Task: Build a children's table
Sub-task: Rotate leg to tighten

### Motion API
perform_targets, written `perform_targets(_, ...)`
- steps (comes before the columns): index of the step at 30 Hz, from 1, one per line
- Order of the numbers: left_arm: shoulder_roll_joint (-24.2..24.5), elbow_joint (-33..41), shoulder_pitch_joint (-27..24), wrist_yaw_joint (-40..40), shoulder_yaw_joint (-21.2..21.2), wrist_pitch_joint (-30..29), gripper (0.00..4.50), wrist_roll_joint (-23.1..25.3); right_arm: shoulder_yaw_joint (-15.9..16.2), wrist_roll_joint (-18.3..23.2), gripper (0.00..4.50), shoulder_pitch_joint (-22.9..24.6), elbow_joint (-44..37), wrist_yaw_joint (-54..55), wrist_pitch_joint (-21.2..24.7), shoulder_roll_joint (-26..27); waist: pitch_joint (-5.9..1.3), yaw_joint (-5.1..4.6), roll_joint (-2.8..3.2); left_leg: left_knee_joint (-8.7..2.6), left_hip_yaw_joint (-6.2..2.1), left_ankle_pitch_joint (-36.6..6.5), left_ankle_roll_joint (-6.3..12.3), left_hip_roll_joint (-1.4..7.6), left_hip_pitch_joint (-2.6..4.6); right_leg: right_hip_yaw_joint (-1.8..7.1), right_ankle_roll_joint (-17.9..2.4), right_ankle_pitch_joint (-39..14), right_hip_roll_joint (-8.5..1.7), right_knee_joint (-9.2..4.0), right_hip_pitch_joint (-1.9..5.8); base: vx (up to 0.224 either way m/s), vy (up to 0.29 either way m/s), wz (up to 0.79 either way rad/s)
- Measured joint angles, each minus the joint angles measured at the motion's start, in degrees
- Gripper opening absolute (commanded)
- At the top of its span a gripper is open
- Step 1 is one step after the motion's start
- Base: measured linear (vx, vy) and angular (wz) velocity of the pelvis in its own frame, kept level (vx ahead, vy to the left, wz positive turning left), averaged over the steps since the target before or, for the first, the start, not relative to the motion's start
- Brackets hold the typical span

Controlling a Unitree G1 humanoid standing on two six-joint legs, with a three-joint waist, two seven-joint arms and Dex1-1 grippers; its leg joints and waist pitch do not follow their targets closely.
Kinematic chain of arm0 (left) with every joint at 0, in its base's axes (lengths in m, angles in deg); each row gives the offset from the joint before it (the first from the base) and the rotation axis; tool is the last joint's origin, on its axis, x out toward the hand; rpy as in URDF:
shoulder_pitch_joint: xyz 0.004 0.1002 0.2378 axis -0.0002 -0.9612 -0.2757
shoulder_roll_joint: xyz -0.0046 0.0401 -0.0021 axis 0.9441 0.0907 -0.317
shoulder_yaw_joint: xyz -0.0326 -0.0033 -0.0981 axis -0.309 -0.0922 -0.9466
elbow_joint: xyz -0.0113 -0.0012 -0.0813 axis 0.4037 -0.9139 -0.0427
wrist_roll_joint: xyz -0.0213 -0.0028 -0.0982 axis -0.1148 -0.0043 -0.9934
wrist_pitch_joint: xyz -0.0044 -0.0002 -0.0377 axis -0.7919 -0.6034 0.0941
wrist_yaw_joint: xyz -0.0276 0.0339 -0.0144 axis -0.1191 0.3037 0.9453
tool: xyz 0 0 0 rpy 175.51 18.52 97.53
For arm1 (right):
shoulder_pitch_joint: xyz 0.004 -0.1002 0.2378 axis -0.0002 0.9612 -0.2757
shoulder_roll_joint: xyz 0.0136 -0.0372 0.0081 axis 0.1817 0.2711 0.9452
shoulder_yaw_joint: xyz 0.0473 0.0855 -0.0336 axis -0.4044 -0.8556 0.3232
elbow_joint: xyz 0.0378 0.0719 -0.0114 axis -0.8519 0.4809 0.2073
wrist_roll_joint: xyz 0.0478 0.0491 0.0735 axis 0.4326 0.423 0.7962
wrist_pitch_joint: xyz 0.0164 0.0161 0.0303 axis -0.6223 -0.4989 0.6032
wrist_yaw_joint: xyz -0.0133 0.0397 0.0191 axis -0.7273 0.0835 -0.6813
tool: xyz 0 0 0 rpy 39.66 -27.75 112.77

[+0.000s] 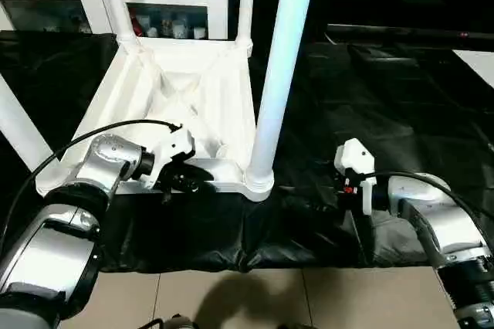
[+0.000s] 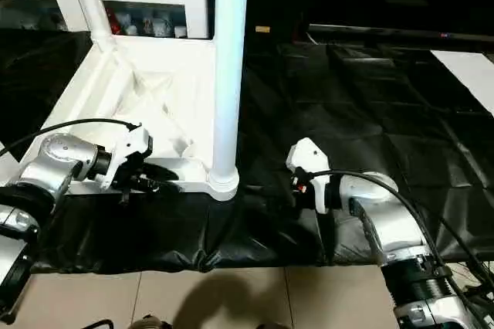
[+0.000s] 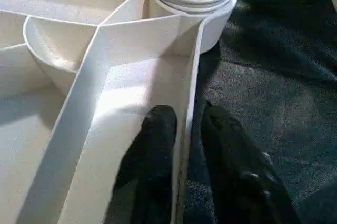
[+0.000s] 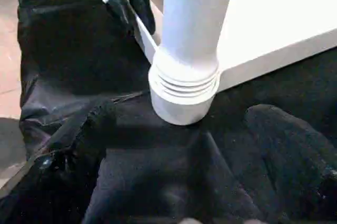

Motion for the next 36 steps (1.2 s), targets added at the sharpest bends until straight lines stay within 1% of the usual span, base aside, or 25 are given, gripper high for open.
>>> perform_targets(1, -0.1, -0.3, 0.1, 0.0, -0.1, 0.0, 0.62, 0.0, 0.0, 0.0, 4.5, 0.0, 0.0, 0.0, 0.1, 0.0, 0.0, 0.0, 0.01, 0.0, 0.0, 0.0, 0.0, 0.0, 0.0, 0.0, 0.0, 0.0, 0.0, 0.0, 0.0, 0.0, 0.0, 0.0)
perform_targets(2, -0.1, -0.4, 0.1, 0.1, -0.3, 0.0, 0.62, 0.0, 0.1, 0.0, 4.5, 0.0, 0.0, 0.1, 0.1, 0.1, 0.01, 0.0, 0.01, 0.0, 0.0, 0.0, 0.0, 0.0, 0.0, 0.0, 0.0, 0.0, 0.0, 0.0, 0.0, 0.0, 0.0, 0.0)
perform_targets(3, -0.1, -0.7, 0.2, 0.4, -0.3, 0.0, 0.45, 0.0, 0.4, 0.0, 4.5, 0.0, 0.0, 0.2, 0.1, 0.4, 0.0, 0.0, 0.02, -0.01, 0.0, 0.0, 0.0, 0.0, 0.02, -0.01, 0.0, 0.0, 0.0, 0.0, 0.01, 0.0, 0.0, 0.0)
perform_targets(5, 0.0, -0.8, 0.3, 0.5, -0.4, -0.3, 0.3, 0.2, 1.0, 0.0, 4.5, 0.0, 0.0, 0.3, 0.1, 1.2, 0.01, -0.08, 0.11, -0.01, 0.0, 0.0, 0.0, 0.0, 0.02, 0.0, 0.0, 0.0, 0.0, 0.0, 0.02, 0.0, 0.0, 0.0)
perform_targets(6, -0.1, -0.8, 0.3, 0.8, -0.4, -0.5, 0.3, 0.2, 1.3, -0.1, 4.5, -0.1, 0.0, 0.4, 0.1, 1.7, 0.01, -0.11, 0.15, 0.0, 0.0, 0.0, 0.0, 0.0, 0.02, 0.02, 0.0, 0.0, 0.0, -0.01, 0.01, 0.0, 0.0, 0.0)
perform_targets(7, -0.2, -0.7, 0.3, 1.2, -0.5, -0.9, 0.09, 0.2, 2.0, -0.3, 4.5, -0.2, 0.2, 0.5, 0.1, 2.3, 0.0, -0.13, 0.19, 0.0, 0.0, 0.0, 0.0, 0.0, 0.03, 0.04, -0.1, 0.1, 0.0, -0.01, 0.02, 0.0, 0.0, 0.0)
perform_targets(9, -0.8, -0.2, 0.2, 1.8, -0.9, -2.2, 0.09, 0.0, 3.2, -1.1, 4.5, -1.0, 1.4, 1.6, 0.1, 4.0, 0.0, -0.17, 0.22, 0.01, 0.01, 0.0, 0.0, 0.0, -0.01, 0.04, -0.2, 0.1, -0.01, -0.02, -0.01, 0.0, 0.0, 0.0)
perform_targets(10, -1.4, 0.5, -0.1, 2.1, -0.9, -2.7, 0.02, 0.0, 3.7, -1.8, 4.5, -1.8, 2.5, 2.4, 0.1, 4.9, 0.02, -0.2, 0.24, 0.01, 0.01, 0.0, 0.0, -0.01, -0.01, 0.05, -0.2, 0.1, -0.03, -0.04, -0.01, 0.0, 0.0, 0.0)
perform_targets(14, -2.8, 3.1, -1.1, 1.7, -1.3, -4.9, 0.02, -0.1, 4.2, -4.9, 4.5, -4.8, 6.8, 7.2, -0.9, 6.9, 0.0, -0.19, 0.3, -0.04, 0.04, 0.0, 0.0, -0.04, 0.02, 0.04, -0.2, 0.1, -0.06, 0.0, -0.01, 0.0, 0.0, 0.0)
perform_targets(15, -3.0, 4.8, -2.1, 1.4, -1.5, -5.4, 0.02, -0.1, 4.2, -5.7, 4.5, -5.9, 9.4, 9.2, -1.7, 8.0, -0.02, -0.21, 0.33, -0.05, 0.05, 0.0, 0.0, -0.04, 0.03, 0.05, -0.2, 0.1, -0.06, 0.0, -0.01, 0.0, 0.0, 0.0)
perform_targets(17, -4.0, 7.0, -3.1, 0.9, -1.6, -6.1, 0.02, -0.2, 4.2, -6.4, 4.5, -7.1, 12.5, 10.9, -2.0, 9.2, -0.04, -0.01, 0.41, -0.07, 0.07, 0.0, 0.0, -0.09, 0.03, 0.06, -0.2, 0.1, -0.15, 0.0, 0.01, 0.0, 0.0, 0.0)
perform_targets(18, -4.7, 8.1, -3.7, 0.5, -1.9, -6.6, 0.01, -0.7, 4.2, -6.6, 4.31, -7.7, 13.8, 11.5, -2.3, 9.8, -0.04, 0.18, 0.41, -0.06, 0.11, 0.0, 0.0, -0.1, 0.02, 0.05, -0.2, 0.0, -0.19, 0.0, 0.03, 0.0, 0.0, 0.0)
perform_targets(20, -5.1, 8.9, -4.1, 0.2, -1.9, -6.8, 0.0, -0.8, 4.3, -6.7, 4.12, -8.2, 14.7, 11.7, -2.7, 9.9, -0.04, 0.38, 0.41, -0.03, 0.13, 0.0, 0.01, -0.12, 0.02, 0.07, -0.1, 0.0, -0.22, -0.01, 0.07, 0.0, 0.0, 0.0)
perform_targets(23, -5.0, 9.1, -4.4, -0.6, -2.1, -6.9, 0.0, -0.8, 4.4, -6.7, 3.76, -9.1, 16.3, 11.4, -3.3, 10.3, -0.03, 0.08, 0.4, -0.04, 0.12, 0.0, 0.01, -0.16, 0.08, 0.09, 0.1, -0.1, -0.24, 0.0, 0.09, 0.0, 0.0, 0.0)
perform_targets(26, -4.8, 10.1, -4.9, -0.9, -2.4, -7.4, 0.0, -0.7, 4.4, -6.7, 3.65, -9.5, 17.7, 10.9, -4.2, 10.8, -0.03, -0.16, 0.39, -0.05, 0.1, 0.0, 0.01, -0.16, 0.09, 0.07, 0.1, -0.1, -0.24, 0.02, 0.08, 0.0, 0.0, 0.0)
perform_targets(27, -4.7, 10.6, -5.1, -1.0, -2.6, -7.8, 0.0, -0.7, 4.4, -6.7, 3.56, -9.8, 18.3, 10.7, -4.5, 11.0, -0.03, -0.21, 0.39, -0.04, 0.1, 0.0, 0.01, -0.16, 0.09, 0.07, 0.1, -0.1, -0.24, 0.02, 0.08, 0.0, 0.0, 0.0)
perform_targets(28, -4.7, 10.8, -5.2, -1.0, -2.6, -8.0, 0.0, -0.6, 4.4, -6.7, 3.36, -9.9, 18.6, 10.6, -4.6, 11.0, -0.03, -0.22, 0.38, -0.04, 0.1, 0.0, 0.01, -0.16, 0.09, 0.07, 0.1, -0.1, -0.24, 0.02, 0.08, 0.0, 0.0, 0.0)
perform_targets(29, -4.6, 11.1, -5.3, -1.1, -2.6, -8.2, 0.0, -0.6, 4.4, -6.7, 3.36, -10.1, 18.9, 10.5, -4.9, 11.1, -0.03, -0.24, 0.38, -0.03, 0.1, 0.0, 0.01, -0.16, 0.08, 0.07, 0.1, -0.1, -0.24, 0.02, 0.09, 0.0, 0.0, 0.0)
perform_targets(32, -4.4, 11.4, -5.5, -1.4, -2.7, -8.4, 0.0, -0.6, 4.1, -6.4, 3.11, -10.5, 20.4, 10.2, -6.3, 11.7, -0.03, -0.37, 0.38, -0.05, 0.1, 0.0, 0.01, -0.16, 0.08, 0.07, 0.1, -0.1, -0.24, 0.01, 0.08, 0.0, 0.0, 0.0)
perform_targets(36, -4.3, 11.5, -5.5, -1.7, -2.8, -8.7, 0.0, -0.6, 3.7, -6.2, 2.81, -10.5, 21.3, 10.7, -6.9, 12.6, -0.03, -0.45, 0.37, -0.05, 0.09, 0.0, 0.01, -0.14, 0.12, 0.06, 0.1, -0.1, -0.2, 0.04, 0.08, 0.0, 0.0, 0.0)
